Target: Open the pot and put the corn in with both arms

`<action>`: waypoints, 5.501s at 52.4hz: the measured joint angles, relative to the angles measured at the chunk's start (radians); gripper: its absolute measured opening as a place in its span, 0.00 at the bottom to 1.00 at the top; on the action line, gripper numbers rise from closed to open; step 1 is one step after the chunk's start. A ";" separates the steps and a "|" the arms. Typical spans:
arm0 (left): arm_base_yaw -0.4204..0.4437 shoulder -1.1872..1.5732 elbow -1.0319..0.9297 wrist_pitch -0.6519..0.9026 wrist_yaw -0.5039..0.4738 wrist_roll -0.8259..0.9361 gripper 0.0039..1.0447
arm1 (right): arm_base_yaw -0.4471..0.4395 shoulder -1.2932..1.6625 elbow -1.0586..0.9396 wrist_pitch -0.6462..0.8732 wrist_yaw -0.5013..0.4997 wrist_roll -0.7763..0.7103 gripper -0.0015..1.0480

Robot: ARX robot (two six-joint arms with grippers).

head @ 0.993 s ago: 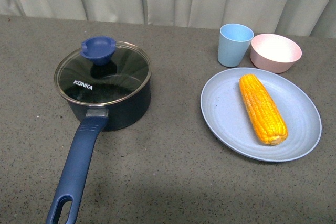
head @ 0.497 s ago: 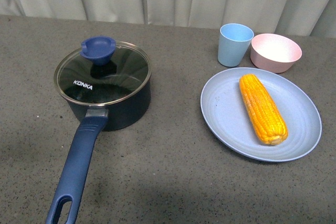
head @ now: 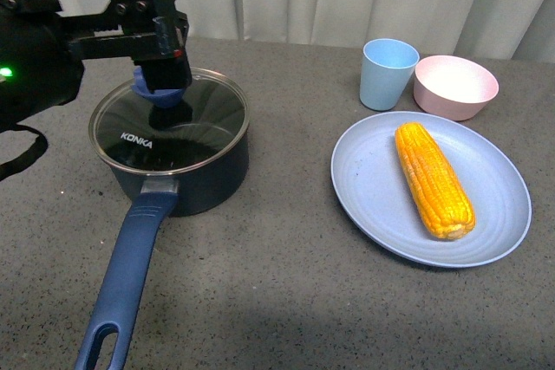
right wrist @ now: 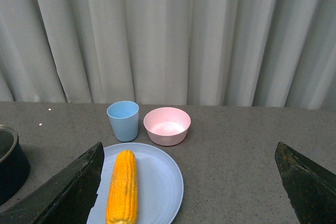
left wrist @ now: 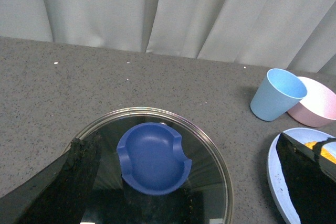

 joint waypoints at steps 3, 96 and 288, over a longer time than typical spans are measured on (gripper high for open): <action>-0.002 0.039 0.031 -0.005 0.000 0.006 0.94 | 0.000 0.000 0.000 0.000 0.000 0.000 0.91; 0.101 0.200 0.199 -0.029 0.009 0.076 0.58 | 0.000 0.000 0.000 0.000 0.000 0.000 0.91; 0.309 -1.267 -0.494 -0.561 0.075 0.172 0.03 | 0.000 0.000 0.000 0.000 0.000 0.000 0.91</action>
